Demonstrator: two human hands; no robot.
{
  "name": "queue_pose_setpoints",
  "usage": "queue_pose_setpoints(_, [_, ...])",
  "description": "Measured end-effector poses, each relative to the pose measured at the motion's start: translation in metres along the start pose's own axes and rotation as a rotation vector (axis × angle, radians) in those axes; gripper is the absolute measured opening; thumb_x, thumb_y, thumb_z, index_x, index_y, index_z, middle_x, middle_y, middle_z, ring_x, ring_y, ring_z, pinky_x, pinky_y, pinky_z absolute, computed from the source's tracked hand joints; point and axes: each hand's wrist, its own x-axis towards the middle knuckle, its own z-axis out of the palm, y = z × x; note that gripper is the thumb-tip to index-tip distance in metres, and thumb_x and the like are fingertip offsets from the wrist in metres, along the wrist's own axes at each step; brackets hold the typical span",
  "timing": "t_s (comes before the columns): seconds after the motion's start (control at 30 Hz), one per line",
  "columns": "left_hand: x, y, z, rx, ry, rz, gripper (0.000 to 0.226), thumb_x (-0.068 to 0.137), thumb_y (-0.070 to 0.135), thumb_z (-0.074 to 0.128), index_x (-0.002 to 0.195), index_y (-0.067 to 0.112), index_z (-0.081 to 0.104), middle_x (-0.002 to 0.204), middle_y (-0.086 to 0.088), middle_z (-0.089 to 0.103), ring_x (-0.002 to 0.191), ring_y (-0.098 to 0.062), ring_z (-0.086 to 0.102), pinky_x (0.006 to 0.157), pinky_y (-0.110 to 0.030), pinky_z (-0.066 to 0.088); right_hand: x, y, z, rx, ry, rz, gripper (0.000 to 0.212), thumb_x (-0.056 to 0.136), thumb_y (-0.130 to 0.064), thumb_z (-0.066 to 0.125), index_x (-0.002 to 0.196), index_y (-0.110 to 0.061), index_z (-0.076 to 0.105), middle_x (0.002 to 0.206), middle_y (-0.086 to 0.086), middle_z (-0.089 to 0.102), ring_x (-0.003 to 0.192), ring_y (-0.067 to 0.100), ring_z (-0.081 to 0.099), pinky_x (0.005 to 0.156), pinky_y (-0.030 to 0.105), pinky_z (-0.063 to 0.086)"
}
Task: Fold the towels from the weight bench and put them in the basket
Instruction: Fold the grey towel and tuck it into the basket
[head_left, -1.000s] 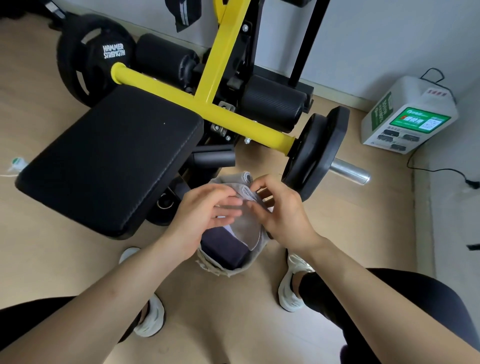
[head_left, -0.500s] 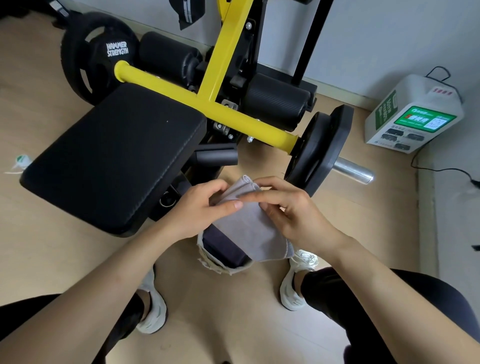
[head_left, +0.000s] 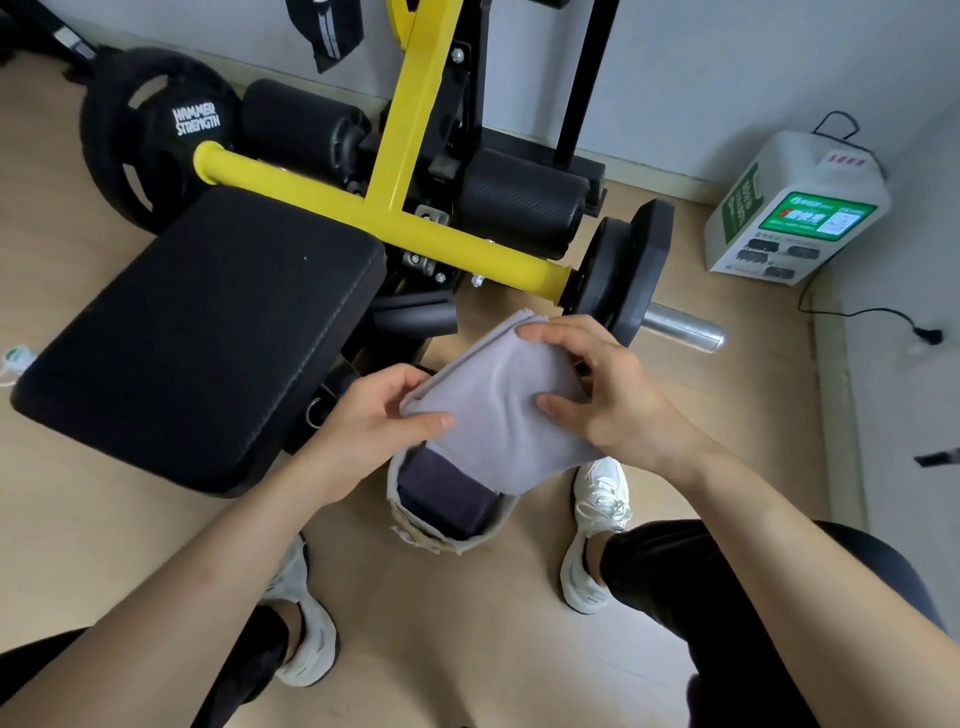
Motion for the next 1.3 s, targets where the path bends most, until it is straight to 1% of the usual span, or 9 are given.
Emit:
queue_pose_setpoints(0.13, [0.0,0.002,0.003,-0.086,-0.019,-0.006,0.039,0.08,0.007,0.083,0.114,0.01,0.064,0.109,-0.005,0.075,0.103,-0.017,0.072,0.09,-0.034,0.058,0.001,0.003,0.002,-0.003,0.032,0.015,0.064,0.081,0.001,0.074,0.138,-0.018,0.054,0.13,0.0,0.047,0.121,-0.002,0.045,0.098,0.005,0.033])
queue_pose_setpoints(0.27, [0.0,0.006,0.008,-0.229,0.136,-0.017,0.033,0.089,0.007,0.076,0.119,0.01,0.063,0.113,-0.006,0.076,0.109,-0.023,0.073,0.09,-0.042,0.062,0.002,0.005,0.005,-0.004,0.062,0.021,0.064,0.082,-0.001,0.076,0.139,-0.019,0.054,0.125,-0.003,0.046,0.113,-0.008,0.045,0.092,0.006,0.036])
queue_pose_setpoints(0.43, [0.0,0.011,0.014,-0.297,0.343,-0.054,0.027,0.089,0.012,0.077,0.114,0.009,0.067,0.107,-0.007,0.078,0.101,-0.021,0.076,0.082,-0.048,0.064,0.0,0.006,0.018,-0.102,0.076,-0.048,0.063,0.08,-0.009,0.079,0.136,-0.026,0.055,0.119,-0.006,0.042,0.108,0.005,0.047,0.087,0.018,0.041])
queue_pose_setpoints(0.63, [-0.003,0.007,0.025,-0.128,0.526,-0.024,0.026,0.076,0.03,0.084,0.095,0.024,0.067,0.095,0.003,0.074,0.095,-0.021,0.074,0.074,-0.049,0.065,-0.003,-0.004,0.043,-0.258,0.086,-0.082,0.063,0.081,-0.017,0.074,0.139,-0.027,0.051,0.127,-0.002,0.041,0.102,0.022,0.055,0.076,0.046,0.056])
queue_pose_setpoints(0.77, [-0.009,0.012,0.029,-0.072,0.468,0.037,0.036,0.063,0.049,0.078,0.092,0.032,0.066,0.091,0.007,0.073,0.092,-0.018,0.073,0.076,-0.053,0.063,-0.005,-0.005,0.056,-0.111,0.067,-0.099,0.063,0.081,-0.017,0.076,0.141,-0.02,0.055,0.127,-0.001,0.044,0.108,0.014,0.055,0.08,0.037,0.057])
queue_pose_setpoints(0.93, [-0.014,0.016,0.032,-0.199,0.333,0.065,0.018,0.089,0.018,0.062,0.105,0.018,0.07,0.1,-0.008,0.074,0.101,-0.03,0.073,0.082,-0.058,0.062,-0.007,-0.009,0.064,0.076,0.143,-0.079,0.059,0.08,-0.029,0.081,0.135,-0.021,0.061,0.124,-0.001,0.05,0.109,0.013,0.057,0.073,0.029,0.058])
queue_pose_setpoints(1.07, [-0.021,0.02,0.032,-0.193,0.248,0.157,0.024,0.099,-0.006,0.051,0.109,0.006,0.07,0.101,-0.015,0.071,0.094,-0.021,0.076,0.079,-0.042,0.065,-0.005,-0.012,0.065,0.067,0.236,-0.024,0.062,0.073,-0.044,0.083,0.127,-0.019,0.063,0.119,-0.003,0.056,0.1,0.008,0.058,0.074,0.032,0.056])
queue_pose_setpoints(1.2, [-0.019,0.016,0.032,-0.082,0.188,0.264,0.034,0.095,-0.008,0.059,0.112,0.017,0.075,0.101,-0.006,0.07,0.089,-0.015,0.071,0.074,-0.027,0.062,-0.002,-0.011,0.061,0.242,0.289,0.111,0.04,0.078,-0.034,0.084,0.111,-0.021,0.064,0.109,-0.002,0.066,0.089,0.016,0.063,0.078,0.045,0.056])
queue_pose_setpoints(1.3, [-0.014,0.012,0.029,0.079,0.324,0.36,0.035,0.09,-0.002,0.069,0.11,0.027,0.073,0.103,0.001,0.062,0.085,-0.006,0.064,0.068,-0.018,0.055,0.0,-0.011,0.055,0.44,0.273,0.147,0.033,0.084,-0.021,0.081,0.11,-0.017,0.063,0.109,0.003,0.068,0.092,0.029,0.067,0.079,0.055,0.056])
